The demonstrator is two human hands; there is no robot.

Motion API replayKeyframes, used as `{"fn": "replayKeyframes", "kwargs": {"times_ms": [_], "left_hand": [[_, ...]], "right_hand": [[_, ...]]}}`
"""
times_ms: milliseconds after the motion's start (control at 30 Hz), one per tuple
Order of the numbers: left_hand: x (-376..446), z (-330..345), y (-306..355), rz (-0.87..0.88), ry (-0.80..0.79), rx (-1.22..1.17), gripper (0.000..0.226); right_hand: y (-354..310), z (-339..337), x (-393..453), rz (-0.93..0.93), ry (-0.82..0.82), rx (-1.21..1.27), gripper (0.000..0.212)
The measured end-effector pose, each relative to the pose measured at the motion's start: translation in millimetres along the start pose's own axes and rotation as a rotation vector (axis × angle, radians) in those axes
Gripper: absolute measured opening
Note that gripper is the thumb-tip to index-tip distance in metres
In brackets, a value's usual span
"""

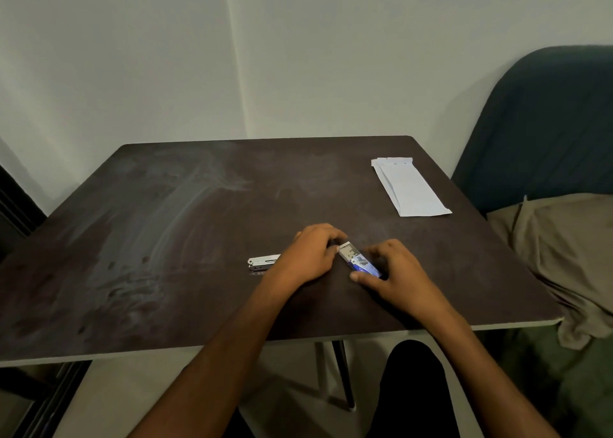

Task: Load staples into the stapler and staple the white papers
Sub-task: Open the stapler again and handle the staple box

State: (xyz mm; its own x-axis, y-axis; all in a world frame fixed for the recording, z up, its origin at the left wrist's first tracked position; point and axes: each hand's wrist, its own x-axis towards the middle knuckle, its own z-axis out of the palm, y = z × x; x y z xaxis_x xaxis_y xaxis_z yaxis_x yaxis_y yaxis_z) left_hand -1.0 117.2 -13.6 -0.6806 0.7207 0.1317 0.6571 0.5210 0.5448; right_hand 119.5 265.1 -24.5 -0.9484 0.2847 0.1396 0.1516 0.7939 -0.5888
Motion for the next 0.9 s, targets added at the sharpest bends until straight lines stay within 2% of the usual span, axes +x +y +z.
{"fn": "replayKeyframes", "kwargs": {"times_ms": [100,200,467,900], "left_hand": [[-3,4,3,-0.004,-0.006,0.026,0.027],[-12,6,6,-0.003,0.04,0.006,0.025],[-31,20,10,0.048,0.14,-0.039,0.019],[-37,34,21,0.044,0.253,-0.212,0.016]], "right_hand": [[7,2,-3,-0.002,-0.023,-0.041,0.045],[12,-5,-2,-0.018,-0.027,-0.057,0.039],[23,-22,-1,-0.08,-0.118,-0.067,0.04],[25,-20,8,-0.165,-0.161,-0.062,0.039]]}}
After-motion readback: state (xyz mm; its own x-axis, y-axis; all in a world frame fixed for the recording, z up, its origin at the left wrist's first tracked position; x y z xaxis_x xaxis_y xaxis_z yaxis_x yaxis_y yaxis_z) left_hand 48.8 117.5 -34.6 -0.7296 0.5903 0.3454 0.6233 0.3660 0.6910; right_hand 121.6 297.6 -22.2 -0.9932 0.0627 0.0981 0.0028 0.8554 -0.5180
